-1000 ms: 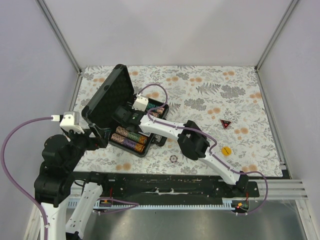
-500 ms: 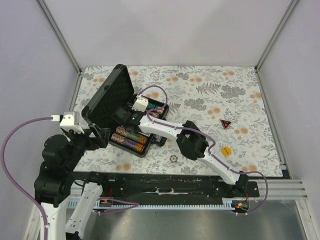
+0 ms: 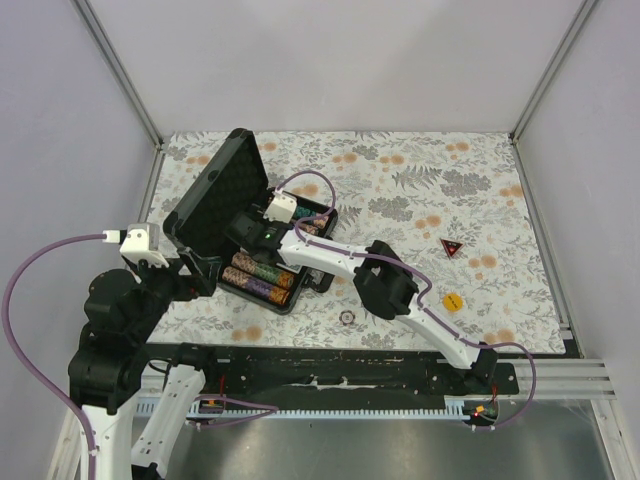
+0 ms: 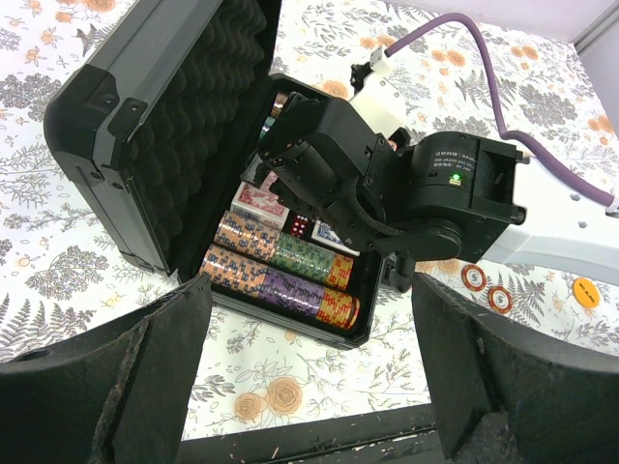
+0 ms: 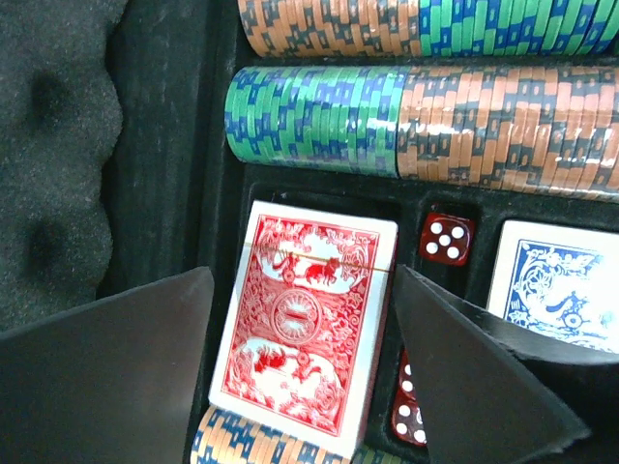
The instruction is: Pack up texas hold em set
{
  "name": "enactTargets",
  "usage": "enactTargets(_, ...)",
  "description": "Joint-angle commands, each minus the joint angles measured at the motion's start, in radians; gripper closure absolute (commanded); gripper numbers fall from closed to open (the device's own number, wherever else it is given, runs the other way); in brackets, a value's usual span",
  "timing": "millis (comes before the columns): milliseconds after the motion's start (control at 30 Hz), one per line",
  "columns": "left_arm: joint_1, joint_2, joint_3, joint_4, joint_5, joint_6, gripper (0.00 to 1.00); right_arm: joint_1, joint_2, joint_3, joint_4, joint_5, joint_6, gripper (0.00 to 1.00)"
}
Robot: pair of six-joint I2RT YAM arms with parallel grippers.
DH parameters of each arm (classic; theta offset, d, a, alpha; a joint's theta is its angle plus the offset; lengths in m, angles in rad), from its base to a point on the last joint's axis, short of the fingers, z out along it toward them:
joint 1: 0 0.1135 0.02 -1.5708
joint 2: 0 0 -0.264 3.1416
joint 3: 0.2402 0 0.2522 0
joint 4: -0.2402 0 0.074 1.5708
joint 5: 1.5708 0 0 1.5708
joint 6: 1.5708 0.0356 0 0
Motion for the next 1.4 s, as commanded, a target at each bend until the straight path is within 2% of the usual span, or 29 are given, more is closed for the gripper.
enactTargets(0, -0.002, 0.003, 0.004, 0.014, 0.005, -0.021, 0.11, 0.005, -0.082, -0.016, 0.018, -0.004, 0.000, 0.14)
enactTargets(300, -0.002, 0.020, 0.004, 0.017, 0.035, -0.024, 0.11, -0.004, -0.224, -0.137, 0.139, -0.017, -0.096, 0.12)
enactTargets(467, -0.002, 0.045, -0.016, 0.018, 0.071, -0.023, 0.11, -0.047, -0.350, -0.276, 0.212, -0.078, -0.173, 0.14)
enactTargets(700, -0.002, 0.147, -0.112, 0.110, 0.181, -0.125, 0.14, -0.162, -0.626, -0.642, 0.279, -0.217, -0.317, 0.19)
enactTargets(800, -0.002, 0.233, -0.151, 0.181, 0.201, -0.193, 0.17, -0.219, -0.749, -0.805, 0.316, -0.283, -0.346, 0.21)
enactTargets(933, -0.020, 0.343, -0.175, 0.270, 0.192, -0.270, 0.21, -0.260, -0.852, -0.943, 0.334, -0.329, -0.386, 0.22)
enactTargets(1067, -0.141, 0.451, -0.182, 0.357, 0.033, -0.342, 0.22, -0.292, -0.902, -1.040, 0.356, -0.371, -0.400, 0.22)
enactTargets(1200, -0.340, 0.595, -0.125, 0.348, -0.284, -0.423, 0.23, -0.334, -0.906, -1.091, 0.374, -0.421, -0.393, 0.23)
enactTargets(1367, -0.400, 0.712, -0.111, 0.345, -0.542, -0.550, 0.23, -0.374, -0.921, -1.135, 0.376, -0.457, -0.396, 0.23)
